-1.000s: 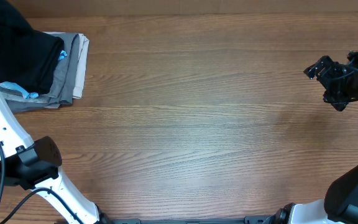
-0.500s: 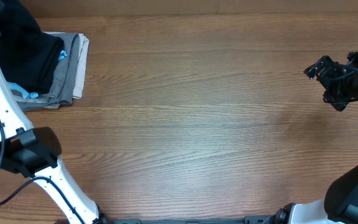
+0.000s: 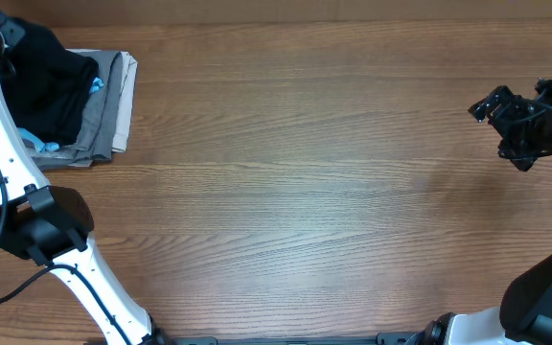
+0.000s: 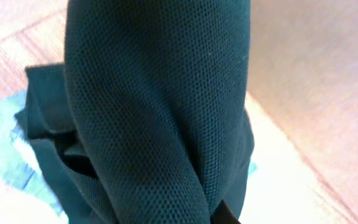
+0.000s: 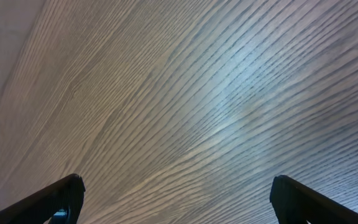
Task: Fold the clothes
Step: 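Lower the black bundle onto the stack and open the left gripper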
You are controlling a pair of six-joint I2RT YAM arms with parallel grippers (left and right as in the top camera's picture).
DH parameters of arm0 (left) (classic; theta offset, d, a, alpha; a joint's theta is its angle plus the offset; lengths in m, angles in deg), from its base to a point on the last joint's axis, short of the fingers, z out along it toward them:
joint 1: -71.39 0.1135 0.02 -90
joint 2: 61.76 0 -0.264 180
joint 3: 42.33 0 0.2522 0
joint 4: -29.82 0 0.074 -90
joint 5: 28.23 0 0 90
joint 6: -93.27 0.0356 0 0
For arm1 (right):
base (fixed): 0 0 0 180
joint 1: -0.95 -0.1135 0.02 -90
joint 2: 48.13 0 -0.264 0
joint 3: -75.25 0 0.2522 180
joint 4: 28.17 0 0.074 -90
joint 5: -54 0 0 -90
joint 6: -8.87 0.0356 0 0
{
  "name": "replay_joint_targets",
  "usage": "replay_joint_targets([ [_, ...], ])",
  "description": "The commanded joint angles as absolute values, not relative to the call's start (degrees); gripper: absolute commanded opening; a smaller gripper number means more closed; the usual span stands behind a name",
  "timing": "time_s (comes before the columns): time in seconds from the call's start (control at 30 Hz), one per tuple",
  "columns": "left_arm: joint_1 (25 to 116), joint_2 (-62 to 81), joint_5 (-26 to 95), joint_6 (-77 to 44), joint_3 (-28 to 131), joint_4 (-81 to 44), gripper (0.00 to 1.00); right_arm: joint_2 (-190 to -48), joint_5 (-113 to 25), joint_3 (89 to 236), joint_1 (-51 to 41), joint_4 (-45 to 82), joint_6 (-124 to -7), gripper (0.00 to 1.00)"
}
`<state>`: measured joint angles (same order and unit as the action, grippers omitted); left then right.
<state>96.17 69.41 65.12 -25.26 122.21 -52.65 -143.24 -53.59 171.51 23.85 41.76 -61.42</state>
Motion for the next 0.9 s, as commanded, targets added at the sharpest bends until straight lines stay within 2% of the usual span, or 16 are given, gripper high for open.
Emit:
replay_joint_targets([
  [0.0,96.8,69.0,64.9,-26.1,123.3,-54.7,0.08,-143.1,-53.4,171.6,24.0,41.5,-61.4,1.00],
  [0.03,96.9,69.0,64.9,-26.5,123.3,-55.4,0.11,-143.1,-53.4,171.6,24.0,41.5,-61.4,1.00],
  [0.07,97.0,69.0,64.9,-26.7,123.3,-56.1,0.19,-143.1,-53.4,171.6,24.0,41.5,-61.4,1.00],
  [0.13,97.2,69.0,64.9,-26.7,123.3,-57.4,0.47,-143.1,-53.4,171.6,24.0,41.5,-61.4,1.00],
  [0.2,97.7,69.0,64.9,-26.7,123.3,-58.7,0.69,-143.1,-53.4,171.6,24.0,41.5,-61.4,1.00],
  [0.23,98.1,69.0,65.1,-26.8,123.3,-60.1,0.87,-143.1,-53.4,171.6,24.0,41.5,-61.4,1.00],
  [0.27,98.5,68.9,65.1,-26.8,123.3,-60.9,0.92,-143.1,-53.4,171.6,24.0,41.5,-61.4,1.00],
  [0.4,100.8,67.9,65.1,-26.8,123.5,-63.4,0.96,-143.1,-53.4,171.6,24.0,41.5,-61.4,1.00],
  [0.6,104.2,64.5,57.9,-25.9,123.5,-66.3,0.96,-143.1,-53.4,171.6,24.0,41.5,-61.4,1.00],
  [0.63,104.5,64.3,55.2,-24.3,123.5,-66.5,0.85,-143.1,-53.4,171.6,24.0,41.5,-61.4,1.00],
  [0.7,104.6,64.2,49.2,-20.0,123.5,-66.5,0.44,-143.1,-53.4,171.6,24.0,41.5,-61.4,1.00],
  [0.73,104.6,64.3,47.5,-18.3,123.5,-66.7,0.30,-143.1,-53.4,171.6,24.0,41.5,-61.4,1.00],
  [0.77,104.4,64.5,46.7,-16.5,123.3,-66.7,0.24,-143.1,-53.4,171.6,24.0,41.5,-61.4,1.00],
  [0.87,104.1,64.8,46.9,-14.5,122.0,-65.8,0.25,-143.1,-53.4,171.6,24.0,41.5,-61.4,1.00],
])
